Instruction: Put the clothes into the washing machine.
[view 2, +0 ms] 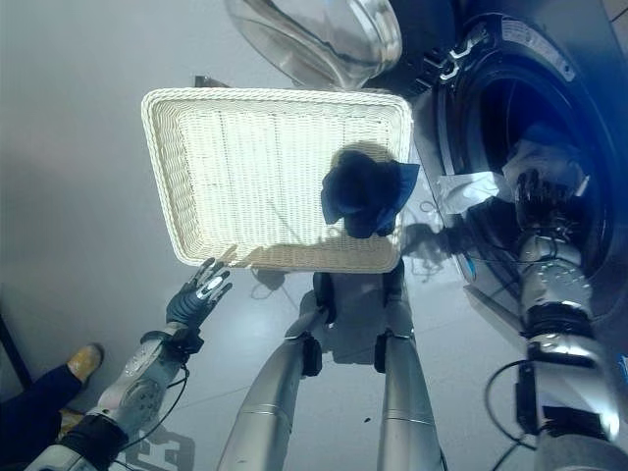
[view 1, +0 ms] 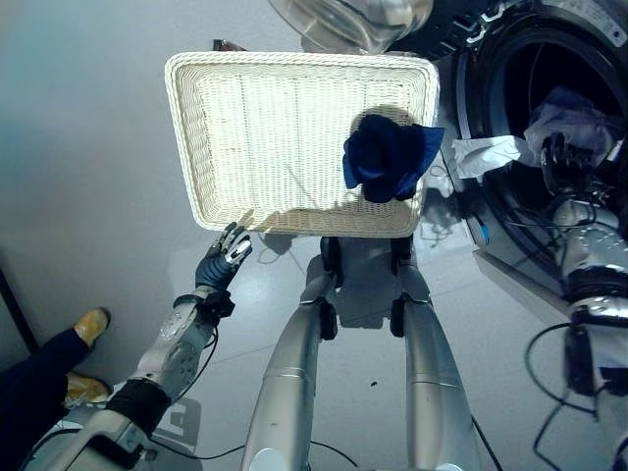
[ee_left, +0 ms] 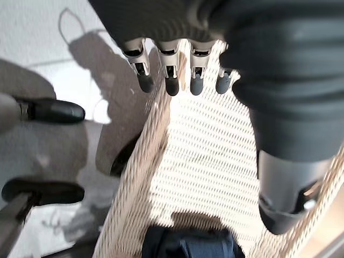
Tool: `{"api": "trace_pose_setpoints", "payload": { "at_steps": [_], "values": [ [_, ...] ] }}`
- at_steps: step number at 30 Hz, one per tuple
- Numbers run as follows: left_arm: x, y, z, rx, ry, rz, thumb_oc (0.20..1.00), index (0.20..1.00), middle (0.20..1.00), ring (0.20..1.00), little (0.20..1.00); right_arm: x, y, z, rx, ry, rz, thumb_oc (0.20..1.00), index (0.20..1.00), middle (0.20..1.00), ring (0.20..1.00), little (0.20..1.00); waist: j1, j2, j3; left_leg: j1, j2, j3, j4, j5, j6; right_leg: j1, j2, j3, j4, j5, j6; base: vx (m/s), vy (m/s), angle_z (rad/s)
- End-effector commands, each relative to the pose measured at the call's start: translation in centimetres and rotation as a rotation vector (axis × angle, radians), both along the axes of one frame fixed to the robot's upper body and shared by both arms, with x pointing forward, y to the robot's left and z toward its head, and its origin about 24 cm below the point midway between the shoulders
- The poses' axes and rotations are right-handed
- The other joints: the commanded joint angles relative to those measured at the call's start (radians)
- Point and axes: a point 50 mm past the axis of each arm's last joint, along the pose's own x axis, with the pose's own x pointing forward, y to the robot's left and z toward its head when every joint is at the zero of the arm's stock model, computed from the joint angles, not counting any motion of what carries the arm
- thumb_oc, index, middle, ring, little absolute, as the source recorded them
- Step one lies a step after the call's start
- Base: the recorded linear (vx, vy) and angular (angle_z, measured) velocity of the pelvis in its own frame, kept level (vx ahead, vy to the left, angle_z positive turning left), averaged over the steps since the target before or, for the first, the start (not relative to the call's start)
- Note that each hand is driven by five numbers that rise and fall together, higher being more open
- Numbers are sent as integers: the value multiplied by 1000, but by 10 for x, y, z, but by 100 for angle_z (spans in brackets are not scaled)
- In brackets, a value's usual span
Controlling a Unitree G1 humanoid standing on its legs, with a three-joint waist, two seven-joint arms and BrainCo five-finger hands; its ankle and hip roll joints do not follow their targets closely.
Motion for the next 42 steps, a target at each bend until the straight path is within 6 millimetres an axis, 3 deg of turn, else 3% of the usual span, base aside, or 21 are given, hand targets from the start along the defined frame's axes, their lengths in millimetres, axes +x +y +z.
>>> {"api": "trace_pose_setpoints", "payload": {
  "at_steps": [1,2,8,10,15,26,27,28,29,30,31,33,34,38,42],
  "values": [
    [-9,0,-11,-20,-6,50,1000,1000,1000,1000,1000,-25,-28,-22,-10,66,-147,1000,1000,1000,1000,1000,-17,87,-17,36,13,-20,-90,26,-92,13,49,-71,137,-177,18,-14,51,-4],
    [-9,0,-11,-20,-6,50,1000,1000,1000,1000,1000,-25,-28,-22,-10,66,-147,1000,1000,1000,1000,1000,-17,87,-17,36,13,-20,-90,26,-92,13,49,-71,137,-177,18,-20,85,-5],
    [-11,-7,-15,-56,-5,59,1000,1000,1000,1000,1000,-27,-5,-71,-74,145,-77,1000,1000,1000,1000,1000,-22,104,-17,42,7,-6,-116,43,-91,15,45,-59,116,-167,20,-23,97,-5],
    [-13,-12,-17,-72,-5,62,1000,1000,1000,1000,1000,-30,10,-90,-184,231,-56,1000,1000,1000,1000,1000,-25,107,-17,44,4,-1,-128,50,-89,17,45,-54,104,-160,20,-20,91,0],
    [-16,-23,-25,-102,-5,64,1000,1000,1000,1000,1000,-33,38,-115,-393,344,-9,1000,1000,1000,1000,1000,-30,112,-17,51,3,8,-147,61,-90,26,46,-48,85,-154,19,-21,93,-2],
    [-23,-42,-38,-154,18,74,1000,1000,1000,1000,1000,-40,86,-144,-613,433,136,1000,1000,1000,1000,1000,-37,117,-17,90,-12,12,-170,68,-90,75,38,-48,49,-144,19,-19,97,-4],
    [-26,-42,-41,-157,30,94,1000,1000,1000,1000,1000,-45,94,-138,-835,482,45,1000,1000,1000,1000,1000,-41,107,-17,99,-13,11,-169,66,-88,87,35,-51,38,-137,19,-24,78,-2],
    [-26,-42,-41,-158,33,99,1000,1000,1000,1000,1000,-47,96,-134,-912,489,7,1000,1000,1000,1000,1000,-42,104,-17,101,-14,10,-170,66,-87,90,35,-52,35,-135,19,-40,127,-2],
    [-29,-39,-44,-162,44,124,1000,1000,1000,1000,1000,-55,110,-120,-1160,508,-125,1000,1000,1000,1000,1000,-48,91,-17,108,-14,9,-168,64,-85,101,34,-53,24,-127,20,-21,64,-1],
    [-29,-39,-44,-162,44,124,1000,1000,1000,1000,1000,-55,110,-120,-1160,508,-125,1000,1000,1000,1000,1000,-48,91,-17,108,-14,9,-168,64,-85,101,34,-53,24,-127,20,-43,117,2],
    [-34,-35,-48,-164,65,157,1000,1000,1000,1000,1000,-67,125,-102,-1446,492,-355,1000,1000,1000,1000,1000,-58,72,-17,119,-17,8,-166,60,-81,117,34,-54,7,-117,25,-35,90,2],
    [-38,-32,-51,-166,80,180,1000,1000,1000,1000,1000,-75,131,-92,-1592,458,-504,1000,1000,1000,1000,1000,-63,61,-17,129,-19,7,-168,59,-79,128,34,-54,-4,-110,30,-43,117,3],
    [-43,-28,-57,-173,102,209,1000,1000,1000,1000,1000,-84,136,-80,-1763,392,-710,1000,1000,1000,1000,1000,-68,49,-17,139,-22,5,-171,57,-76,141,32,-56,-17,-103,38,-42,110,6],
    [-51,-18,-74,-167,157,243,1000,1000,1000,1000,1000,-90,143,-65,-2000,225,-1027,1000,1000,1000,1000,1000,-67,28,-17,167,-25,2,-177,48,-75,174,21,-64,-44,-89,60,-56,88,3],
    [-54,-8,-87,-145,199,252,1000,1000,1000,1000,1000,-84,147,-61,-2148,125,-1164,1000,1000,1000,1000,1000,-53,11,-17,187,-26,-9,-185,42,-74,200,9,-77,-63,-80,76,-48,5,10]
  ]
}}
